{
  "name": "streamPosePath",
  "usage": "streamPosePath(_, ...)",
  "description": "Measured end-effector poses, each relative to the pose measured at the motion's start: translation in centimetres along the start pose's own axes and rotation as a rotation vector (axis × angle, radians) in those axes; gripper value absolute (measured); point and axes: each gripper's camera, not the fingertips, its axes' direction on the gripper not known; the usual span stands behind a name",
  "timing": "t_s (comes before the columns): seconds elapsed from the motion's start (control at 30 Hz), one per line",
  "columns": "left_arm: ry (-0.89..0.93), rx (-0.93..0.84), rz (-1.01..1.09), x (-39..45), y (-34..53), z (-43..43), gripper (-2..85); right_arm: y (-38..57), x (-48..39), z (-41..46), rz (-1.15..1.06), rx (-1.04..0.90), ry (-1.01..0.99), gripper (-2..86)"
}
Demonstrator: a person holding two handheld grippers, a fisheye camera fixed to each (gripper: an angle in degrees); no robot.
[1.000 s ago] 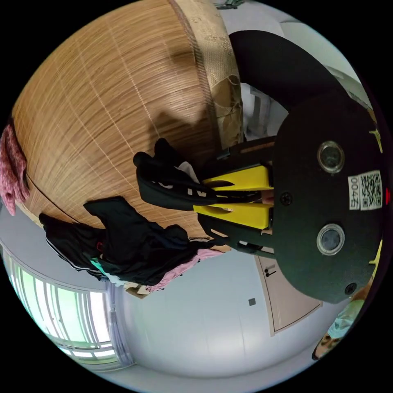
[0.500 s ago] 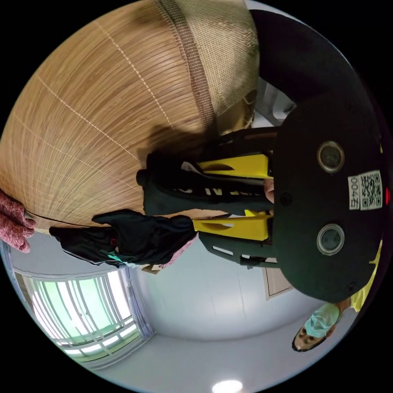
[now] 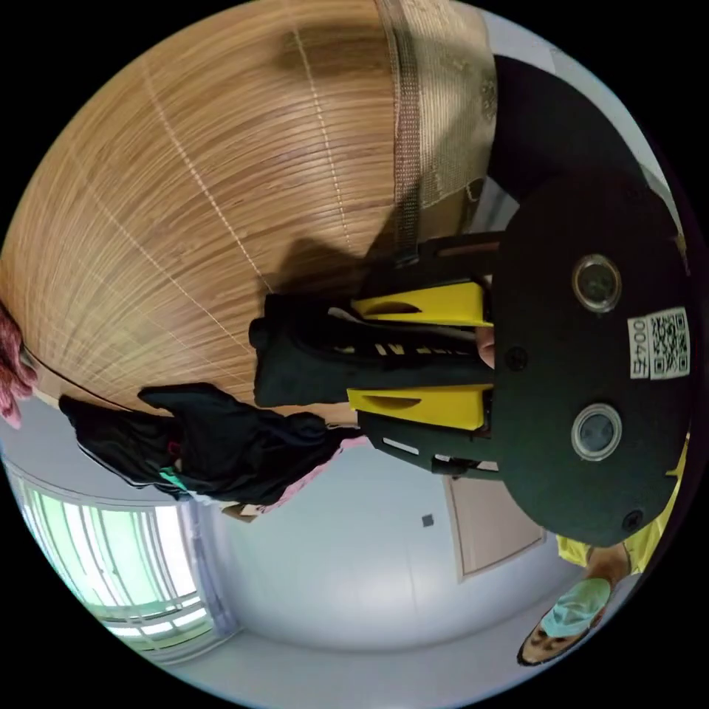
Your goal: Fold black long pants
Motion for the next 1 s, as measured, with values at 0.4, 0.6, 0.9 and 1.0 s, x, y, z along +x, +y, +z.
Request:
streamPosePath(0.4, 0.172, 0.016, -0.063, 10.0, -3.7, 2.6, 5.6, 10.8, 0.8, -6.9, 0.089, -0.036, -0.286, 19.9)
streamPosePath(0.6, 0.166, -0.015, -0.022, 17.1, -6.4, 3.6, 5.6, 16.1, 0.3, -9.7, 0.118, -0.001, -0.448, 20.3)
streamPosePath(0.9, 0.152, -0.038, -0.014, 25.5, -9.5, 5.1, 5.6, 23.0, -3.5, -14.2, 0.146, -0.001, -0.409, 12.6)
streamPosePath(1.0, 0.106, -0.033, -0.003, 28.8, -10.7, 5.7, 5.6, 26.7, -5.9, -17.0, 0.122, 0.074, -0.380, 6.4)
